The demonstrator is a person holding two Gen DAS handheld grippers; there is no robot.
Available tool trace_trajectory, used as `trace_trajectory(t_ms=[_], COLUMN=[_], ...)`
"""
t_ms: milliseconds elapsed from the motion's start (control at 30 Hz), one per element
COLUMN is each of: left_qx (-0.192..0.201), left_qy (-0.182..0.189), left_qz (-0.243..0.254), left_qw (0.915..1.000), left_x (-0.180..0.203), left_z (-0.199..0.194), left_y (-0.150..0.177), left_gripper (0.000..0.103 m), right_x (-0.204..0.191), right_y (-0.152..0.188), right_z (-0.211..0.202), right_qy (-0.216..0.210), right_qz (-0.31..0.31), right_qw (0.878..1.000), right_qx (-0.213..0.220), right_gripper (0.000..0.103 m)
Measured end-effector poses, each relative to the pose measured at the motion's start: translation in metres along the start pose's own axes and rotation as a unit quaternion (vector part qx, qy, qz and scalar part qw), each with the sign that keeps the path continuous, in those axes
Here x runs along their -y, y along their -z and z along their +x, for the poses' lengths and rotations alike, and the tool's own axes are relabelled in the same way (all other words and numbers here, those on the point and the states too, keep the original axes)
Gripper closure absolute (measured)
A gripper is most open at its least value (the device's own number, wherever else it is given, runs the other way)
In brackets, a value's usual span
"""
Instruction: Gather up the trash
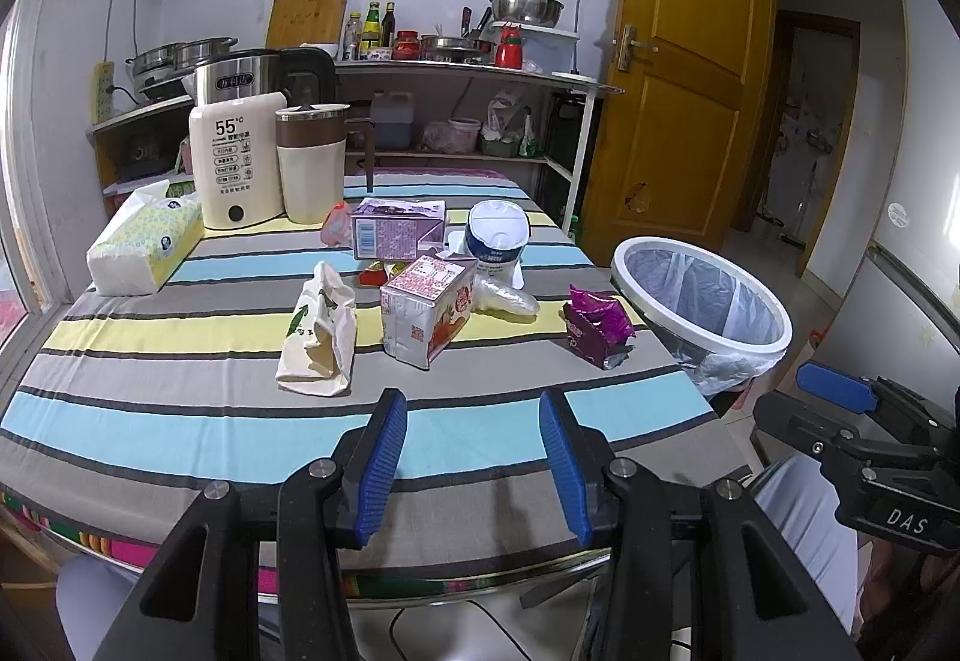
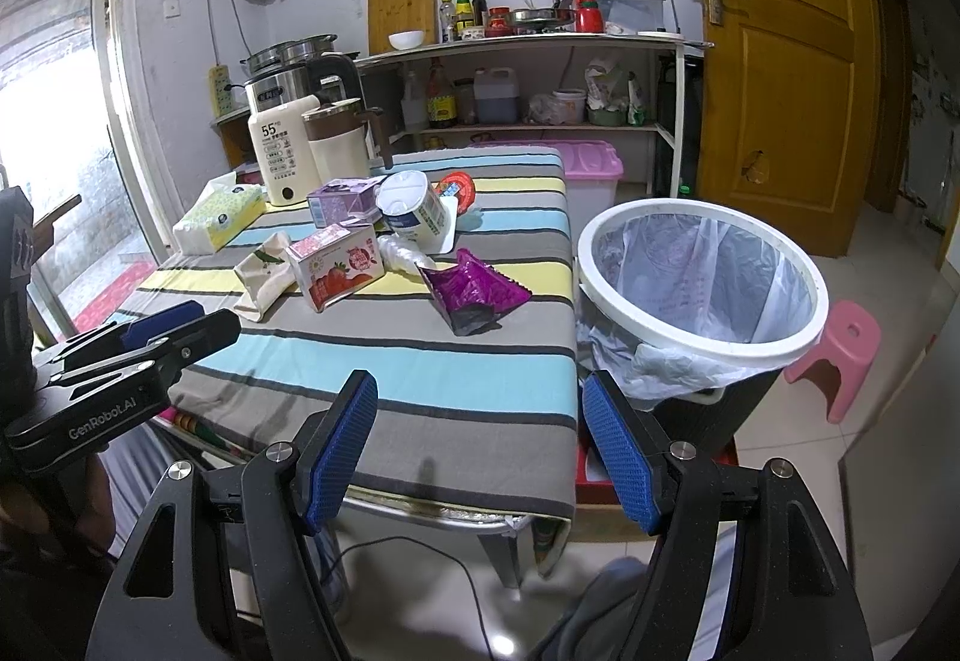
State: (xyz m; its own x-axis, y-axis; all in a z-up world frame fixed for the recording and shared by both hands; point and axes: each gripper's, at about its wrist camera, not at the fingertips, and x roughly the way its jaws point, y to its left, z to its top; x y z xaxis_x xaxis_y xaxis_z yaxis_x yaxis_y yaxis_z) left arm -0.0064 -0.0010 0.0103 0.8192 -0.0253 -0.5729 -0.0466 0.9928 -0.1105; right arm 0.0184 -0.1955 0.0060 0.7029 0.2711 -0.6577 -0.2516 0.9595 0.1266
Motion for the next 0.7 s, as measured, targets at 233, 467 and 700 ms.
trace_trajectory(t_ms=[233,467,700], left_qx=[0.000,0.000,0.000], left_qy=[0.000,0.000,-0.001], left_qz=[0.000,0.000,0.000], left_qw=[1.0000,1.0000,1.0000], left_x=[-0.0001,0.0001,0.0003], left_z=[0.0000,0.0001,0.0001], left_y=[0.0001,0.0003,0.0004], left_gripper=[0.057,0.057,0.057], right_x=[-0.0006,-0.0003,-0.0006], right_y=[0.0000,-0.0002,-0.0003], right_z=[0.0005,0.0000,0.0006], right_qy=[0.000,0.000,0.000], right_qz=[0.001,0.001,0.001], right_qw=[1.000,1.000,1.000], right_qx=[-0.001,-0.001,-0.002], right_gripper=[0.031,0.031,0.031])
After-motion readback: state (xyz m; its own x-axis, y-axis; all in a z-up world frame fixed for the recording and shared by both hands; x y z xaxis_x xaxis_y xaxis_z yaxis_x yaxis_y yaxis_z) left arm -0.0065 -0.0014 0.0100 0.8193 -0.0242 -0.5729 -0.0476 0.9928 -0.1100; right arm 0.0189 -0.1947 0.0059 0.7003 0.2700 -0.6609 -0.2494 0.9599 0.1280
